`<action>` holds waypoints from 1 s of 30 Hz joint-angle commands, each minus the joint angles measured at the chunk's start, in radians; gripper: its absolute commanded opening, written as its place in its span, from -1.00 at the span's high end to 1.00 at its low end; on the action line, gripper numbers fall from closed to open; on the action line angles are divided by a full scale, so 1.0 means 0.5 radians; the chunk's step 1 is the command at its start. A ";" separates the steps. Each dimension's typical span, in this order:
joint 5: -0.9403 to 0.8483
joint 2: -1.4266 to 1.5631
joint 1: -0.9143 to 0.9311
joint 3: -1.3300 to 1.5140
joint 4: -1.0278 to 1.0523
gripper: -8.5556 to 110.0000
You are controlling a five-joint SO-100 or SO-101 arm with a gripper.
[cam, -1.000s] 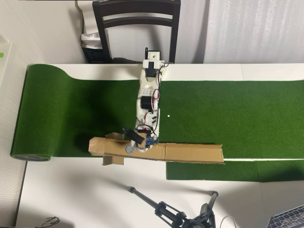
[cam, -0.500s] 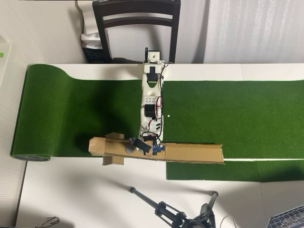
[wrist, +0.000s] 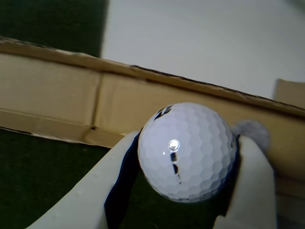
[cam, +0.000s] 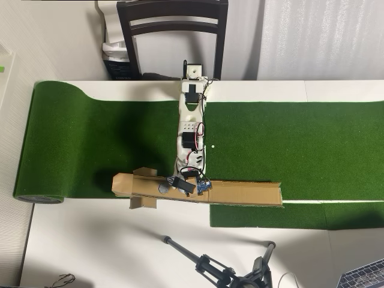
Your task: Pick up the golf ball and place it on the gray mark at the back.
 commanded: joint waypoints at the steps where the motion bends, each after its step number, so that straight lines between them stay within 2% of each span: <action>1: -0.018 0.120 0.077 -0.190 0.003 0.58; 30: -0.018 0.092 0.187 0.052 -0.021 0.57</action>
